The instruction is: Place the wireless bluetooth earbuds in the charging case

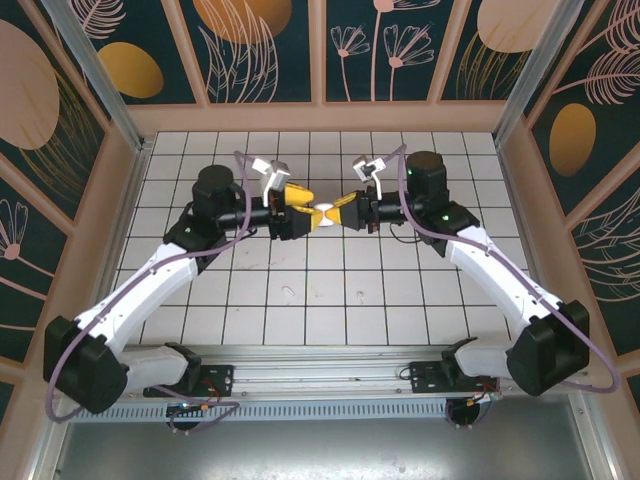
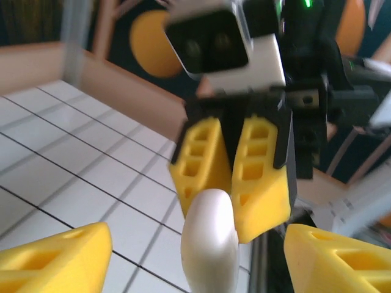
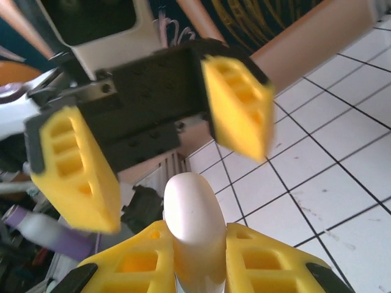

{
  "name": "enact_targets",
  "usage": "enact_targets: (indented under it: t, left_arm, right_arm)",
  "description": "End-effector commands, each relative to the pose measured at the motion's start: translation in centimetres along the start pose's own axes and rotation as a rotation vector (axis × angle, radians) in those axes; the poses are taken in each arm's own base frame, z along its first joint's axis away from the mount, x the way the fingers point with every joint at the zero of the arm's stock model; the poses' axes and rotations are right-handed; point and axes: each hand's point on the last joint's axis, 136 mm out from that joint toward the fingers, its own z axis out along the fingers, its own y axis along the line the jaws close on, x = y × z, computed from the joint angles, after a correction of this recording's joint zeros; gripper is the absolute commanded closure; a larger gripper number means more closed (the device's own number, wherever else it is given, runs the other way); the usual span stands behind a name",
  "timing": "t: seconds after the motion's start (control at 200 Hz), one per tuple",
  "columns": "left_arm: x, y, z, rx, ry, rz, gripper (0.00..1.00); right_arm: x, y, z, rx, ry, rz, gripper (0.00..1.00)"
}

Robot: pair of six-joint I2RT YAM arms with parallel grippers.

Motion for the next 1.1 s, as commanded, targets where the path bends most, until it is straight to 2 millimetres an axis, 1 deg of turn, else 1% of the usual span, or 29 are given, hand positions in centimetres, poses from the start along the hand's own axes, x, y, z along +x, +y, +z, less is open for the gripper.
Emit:
enact_targets:
  t: [0.0, 0.11, 0.205, 0.24, 0.275, 0.3, 0.37, 0.41, 0.54, 0.581, 0.596, 0.666, 0.771, 0.871, 0.931, 0.976, 1.046, 1.091]
  left_arm:
    - [-2.4, 2.1, -2.0, -0.150, -0.192, -0.054, 0.24]
    - [-2.1, 2.1, -2.6, -0.156, -0.230, -0.090, 0.25]
    - [-1.8, 0.2, -2.9, -0.042, -0.274, -0.112, 0.25]
    - [-1.8, -0.6, -3.1, 0.013, -0.289, -0.126, 0.25]
    - [-1.6, -1.0, -3.0, 0.051, -0.291, -0.145, 0.25]
    - [-1.7, -1.4, -3.0, 0.075, -0.297, -0.151, 0.24]
    - [-1.4, -1.5, -2.9, 0.104, -0.305, -0.175, 0.24]
    - [-1.3, -2.1, -2.9, 0.141, -0.303, -0.165, 0.24]
    - [-1.3, -2.9, -2.3, 0.189, -0.303, -0.152, 0.27]
    - [-1.3, -3.1, -2.0, 0.197, -0.301, -0.144, 0.28]
    - [-1.2, -3.1, -1.9, 0.198, -0.298, -0.144, 0.28]
    - [-1.3, -3.4, -1.4, 0.216, -0.285, -0.135, 0.31]
    - [-1.1, -3.9, -0.9, 0.237, -0.265, -0.121, 0.38]
    - [-1.0, -3.9, -1.0, 0.231, -0.266, -0.110, 0.49]
    - [-1.0, -3.9, -1.2, 0.223, -0.269, -0.099, 0.58]
    - [-1.0, -4.0, -1.4, 0.212, -0.276, -0.090, 0.61]
    - [-1.1, -3.9, -1.7, 0.190, -0.290, -0.076, 0.62]
    - [-1.2, -3.9, -1.9, 0.173, -0.296, -0.069, 0.58]
  right_arm:
    - [-3.5, 0.4, -1.1, 0.068, -0.188, 0.000, 0.86]
    - [-4.3, 0.8, -1.8, 0.059, -0.278, 0.022, 0.85]
    - [-5.0, 1.4, -2.3, 0.034, -0.337, 0.022, 0.86]
    - [-5.1, 1.6, -2.2, 0.024, -0.340, 0.027, 0.85]
    - [-5.3, 1.7, -2.1, 0.017, -0.339, 0.029, 0.85]
    - [-5.2, 1.7, -1.9, 0.010, -0.332, 0.032, 0.85]
    - [-5.3, 1.9, -1.5, -0.005, -0.318, 0.034, 0.85]
    - [-5.2, 2.1, -1.1, -0.014, -0.309, 0.036, 0.85]
    - [-4.9, 2.7, 0.1, -0.034, -0.276, 0.031, 0.85]
    - [-4.9, 2.5, 0.2, -0.025, -0.274, 0.028, 0.85]
    - [-4.7, 3.0, 0.6, -0.037, -0.264, 0.025, 0.85]
    - [-4.5, 3.3, 1.1, -0.043, -0.254, 0.024, 0.84]
    - [-4.5, 3.3, 1.2, -0.038, -0.260, 0.033, 0.84]
    - [-4.6, 3.5, 1.1, -0.040, -0.270, 0.035, 0.84]
    - [-4.5, 3.7, 1.2, -0.044, -0.266, 0.035, 0.84]
    - [-4.4, 3.7, 1.3, -0.045, -0.260, 0.032, 0.84]
    - [-4.1, 3.7, 1.4, -0.043, -0.251, 0.030, 0.84]
    - [-3.9, 3.6, 1.5, -0.042, -0.246, 0.034, 0.84]
